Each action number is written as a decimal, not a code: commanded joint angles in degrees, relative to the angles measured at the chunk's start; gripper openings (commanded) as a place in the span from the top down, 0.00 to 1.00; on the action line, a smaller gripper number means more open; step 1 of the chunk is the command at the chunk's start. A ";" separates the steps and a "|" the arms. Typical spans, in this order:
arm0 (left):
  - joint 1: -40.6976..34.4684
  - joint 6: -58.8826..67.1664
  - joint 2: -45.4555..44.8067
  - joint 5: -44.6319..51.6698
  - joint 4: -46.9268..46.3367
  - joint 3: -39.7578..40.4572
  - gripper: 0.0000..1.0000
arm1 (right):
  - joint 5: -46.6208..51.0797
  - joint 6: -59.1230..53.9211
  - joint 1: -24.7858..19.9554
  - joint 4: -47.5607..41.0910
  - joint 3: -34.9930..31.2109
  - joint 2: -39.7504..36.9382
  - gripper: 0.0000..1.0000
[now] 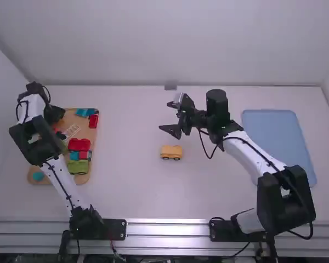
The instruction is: Assemble lego blocks to make yellow taxi
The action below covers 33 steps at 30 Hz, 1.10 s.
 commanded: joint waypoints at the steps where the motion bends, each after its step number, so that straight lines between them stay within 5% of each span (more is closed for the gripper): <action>1: 0.42 -6.51 1.05 3.50 -0.13 -0.33 0.29 | -0.33 0.13 0.15 -0.28 1.57 -1.27 0.01; 3: 0.42 -9.07 1.03 4.57 0.92 -0.33 0.38 | -0.35 0.11 0.15 -0.70 1.57 -1.27 0.01; 12: 0.42 -9.99 1.03 3.78 2.71 -0.33 0.34 | -0.33 -0.39 0.11 -0.92 1.57 -1.27 0.01; 33: 1.07 -16.33 1.03 8.98 4.02 -0.33 0.45 | -0.35 -0.31 0.11 -1.22 1.57 -1.27 0.01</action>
